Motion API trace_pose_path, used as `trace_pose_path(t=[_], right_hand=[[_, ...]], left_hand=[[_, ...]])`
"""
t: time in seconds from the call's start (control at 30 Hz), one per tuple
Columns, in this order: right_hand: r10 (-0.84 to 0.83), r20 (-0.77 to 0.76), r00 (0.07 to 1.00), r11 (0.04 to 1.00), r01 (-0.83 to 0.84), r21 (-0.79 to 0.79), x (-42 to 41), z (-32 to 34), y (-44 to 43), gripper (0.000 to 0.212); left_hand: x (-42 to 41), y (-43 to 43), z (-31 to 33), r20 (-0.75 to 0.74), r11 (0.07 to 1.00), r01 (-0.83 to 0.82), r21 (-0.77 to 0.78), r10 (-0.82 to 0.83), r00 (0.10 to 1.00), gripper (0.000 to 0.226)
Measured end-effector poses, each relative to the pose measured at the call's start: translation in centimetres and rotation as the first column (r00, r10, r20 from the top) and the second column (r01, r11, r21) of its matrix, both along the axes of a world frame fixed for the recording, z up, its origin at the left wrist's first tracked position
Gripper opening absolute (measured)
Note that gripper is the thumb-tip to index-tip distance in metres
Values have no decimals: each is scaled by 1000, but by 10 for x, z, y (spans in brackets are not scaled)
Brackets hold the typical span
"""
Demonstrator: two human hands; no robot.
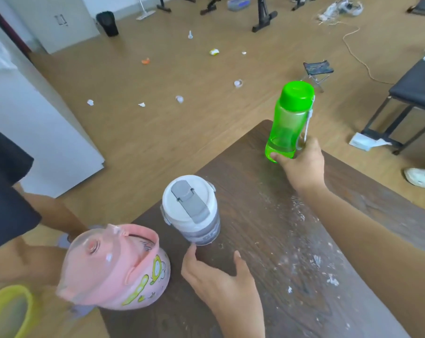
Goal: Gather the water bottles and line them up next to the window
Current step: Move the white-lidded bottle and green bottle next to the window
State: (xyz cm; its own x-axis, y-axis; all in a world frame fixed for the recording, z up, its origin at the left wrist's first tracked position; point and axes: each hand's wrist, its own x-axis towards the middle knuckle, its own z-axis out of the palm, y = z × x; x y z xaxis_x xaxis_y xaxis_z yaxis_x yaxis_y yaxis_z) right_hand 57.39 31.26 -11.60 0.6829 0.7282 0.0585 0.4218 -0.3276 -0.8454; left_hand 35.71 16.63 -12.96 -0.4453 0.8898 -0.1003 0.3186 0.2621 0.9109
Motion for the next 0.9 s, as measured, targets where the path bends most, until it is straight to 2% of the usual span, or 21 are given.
trace_pose_path(t=[0.1, 0.23, 0.5, 0.73, 0.9], right_hand=[[-18, -20, 1000, 1000, 18, -1, 3, -1, 9, 59], [-1, -72, 997, 999, 4, 34, 4, -6, 16, 61], [-3, -58, 998, 995, 9, 98, 4, -3, -9, 59], [-119, -76, 990, 981, 129, 148, 1, 5, -97, 55], [-245, -73, 967, 952, 254, 170, 3, 15, -167, 54]], left_hand=[[7, 13, 10, 94, 996, -71, 51, 66, 993, 97], [1, 35, 8, 70, 982, -133, 136, 125, 990, 83], [-12, 43, 0, 117, 974, -148, 171, 129, 985, 75], [2, 32, 16, 96, 978, 60, 201, -81, 992, 70], [35, 14, 24, 125, 942, 289, 170, -311, 942, 72]])
